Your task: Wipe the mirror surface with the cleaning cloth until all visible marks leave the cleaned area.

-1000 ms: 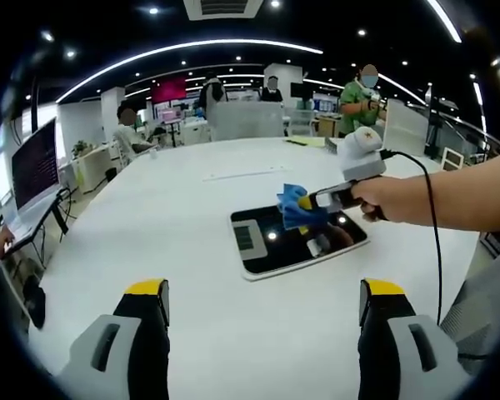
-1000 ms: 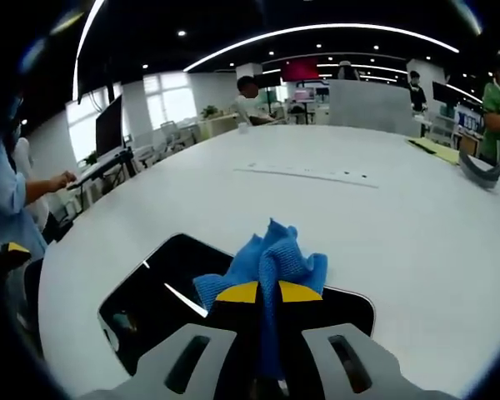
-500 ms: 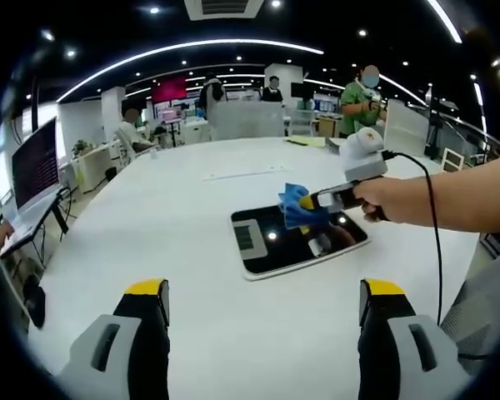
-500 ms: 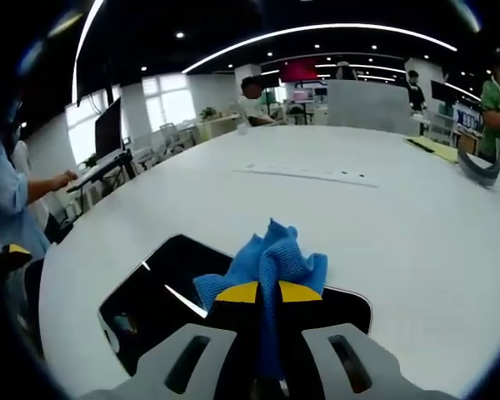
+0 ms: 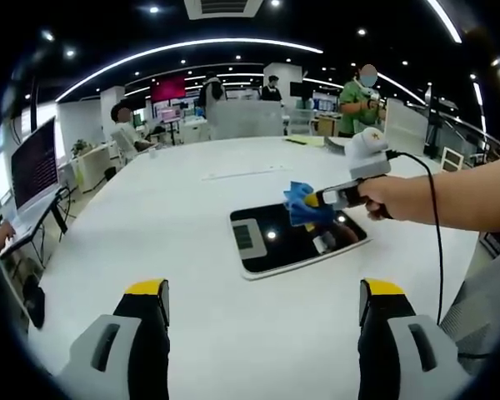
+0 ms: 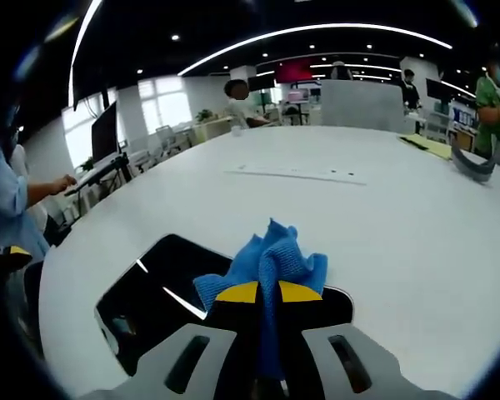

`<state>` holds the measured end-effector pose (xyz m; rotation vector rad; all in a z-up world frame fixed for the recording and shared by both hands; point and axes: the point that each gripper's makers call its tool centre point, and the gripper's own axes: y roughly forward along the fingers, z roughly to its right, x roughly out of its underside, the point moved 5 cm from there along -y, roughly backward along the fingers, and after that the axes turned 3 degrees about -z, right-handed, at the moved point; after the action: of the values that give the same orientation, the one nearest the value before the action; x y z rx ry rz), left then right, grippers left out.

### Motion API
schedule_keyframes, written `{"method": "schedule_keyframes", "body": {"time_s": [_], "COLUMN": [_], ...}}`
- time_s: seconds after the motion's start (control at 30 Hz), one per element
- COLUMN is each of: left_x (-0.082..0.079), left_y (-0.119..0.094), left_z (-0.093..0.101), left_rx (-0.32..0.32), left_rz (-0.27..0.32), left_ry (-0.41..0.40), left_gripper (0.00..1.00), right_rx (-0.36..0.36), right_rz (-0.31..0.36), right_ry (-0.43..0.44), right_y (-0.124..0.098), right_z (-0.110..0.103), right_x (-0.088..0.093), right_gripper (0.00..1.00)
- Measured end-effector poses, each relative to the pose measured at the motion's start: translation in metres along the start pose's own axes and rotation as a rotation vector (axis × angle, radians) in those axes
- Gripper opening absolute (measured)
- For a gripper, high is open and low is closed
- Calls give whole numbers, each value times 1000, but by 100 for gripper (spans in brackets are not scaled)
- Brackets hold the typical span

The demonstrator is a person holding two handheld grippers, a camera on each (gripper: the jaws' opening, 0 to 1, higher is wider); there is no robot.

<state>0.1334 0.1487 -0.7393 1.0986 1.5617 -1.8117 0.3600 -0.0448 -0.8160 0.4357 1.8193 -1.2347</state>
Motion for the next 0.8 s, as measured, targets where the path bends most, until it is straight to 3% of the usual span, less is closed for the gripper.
{"method": "schedule_keyframes", "body": {"time_s": [0.8], "left_x": [-1], "left_y": [0], "left_z": [1], "left_rx": [3], "left_rz": [1], "left_ry": [-4], "left_gripper": [95], "right_rx": [15], "right_rz": [4], "right_ry": [4], "right_y": [-2], "right_z": [11], "right_x": [2], "right_gripper": [3]}}
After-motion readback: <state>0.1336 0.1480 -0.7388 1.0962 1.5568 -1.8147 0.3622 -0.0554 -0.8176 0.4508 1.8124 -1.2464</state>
